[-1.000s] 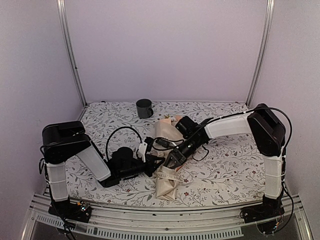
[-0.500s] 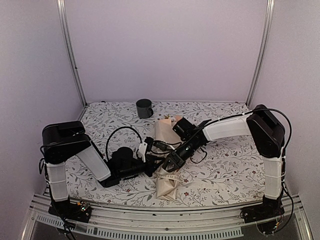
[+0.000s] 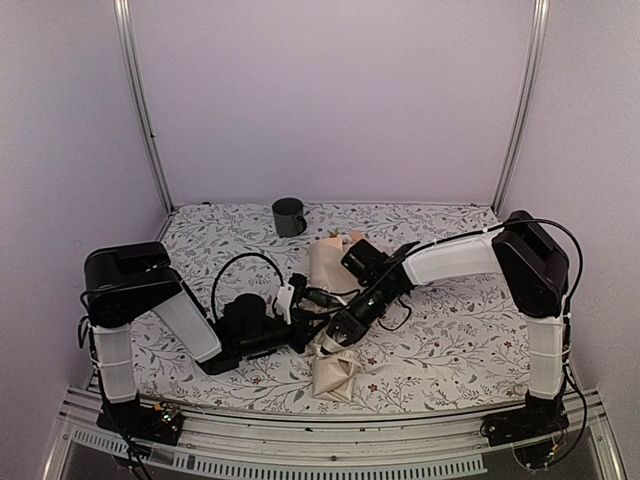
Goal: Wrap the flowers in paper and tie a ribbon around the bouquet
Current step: Cross the half-tied ribbon over the folded bouquet.
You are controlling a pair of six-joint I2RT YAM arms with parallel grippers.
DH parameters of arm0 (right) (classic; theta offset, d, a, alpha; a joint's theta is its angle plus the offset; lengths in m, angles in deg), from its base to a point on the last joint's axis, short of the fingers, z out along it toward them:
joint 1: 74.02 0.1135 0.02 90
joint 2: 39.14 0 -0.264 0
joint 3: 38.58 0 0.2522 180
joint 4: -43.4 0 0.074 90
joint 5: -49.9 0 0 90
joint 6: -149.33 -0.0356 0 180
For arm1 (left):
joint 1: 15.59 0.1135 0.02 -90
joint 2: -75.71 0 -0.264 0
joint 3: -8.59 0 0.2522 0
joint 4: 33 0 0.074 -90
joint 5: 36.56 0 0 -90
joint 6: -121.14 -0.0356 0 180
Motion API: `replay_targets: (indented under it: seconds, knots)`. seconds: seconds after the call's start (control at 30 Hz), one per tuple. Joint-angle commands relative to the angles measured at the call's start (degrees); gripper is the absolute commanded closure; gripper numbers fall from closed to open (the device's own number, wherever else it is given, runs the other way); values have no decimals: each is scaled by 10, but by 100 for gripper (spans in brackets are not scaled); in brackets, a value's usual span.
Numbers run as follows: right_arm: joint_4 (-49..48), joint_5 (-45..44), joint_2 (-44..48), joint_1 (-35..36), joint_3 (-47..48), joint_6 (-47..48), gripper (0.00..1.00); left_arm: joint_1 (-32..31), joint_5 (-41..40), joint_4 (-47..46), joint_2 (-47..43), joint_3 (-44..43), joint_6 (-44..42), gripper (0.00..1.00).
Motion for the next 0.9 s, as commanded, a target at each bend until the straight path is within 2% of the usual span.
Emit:
replay_targets:
  seconds: [0.0, 0.17, 0.43, 0.53, 0.87]
  knots:
    - [7, -47, 31, 1, 11, -11, 100, 7, -7, -23, -2, 10, -2, 100]
    - [2, -151, 59, -10, 10, -70, 99, 8, -12, -32, -7, 19, -5, 100]
    - [-1, -217, 84, -10, -9, -113, 97, 7, -7, -32, -7, 19, -4, 100]
    - [0, -242, 98, -10, -18, -129, 100, 8, -10, -30, -23, 20, -6, 100]
    - [4, -282, 125, -11, -39, -152, 100, 8, -16, -36, -37, 25, -22, 100]
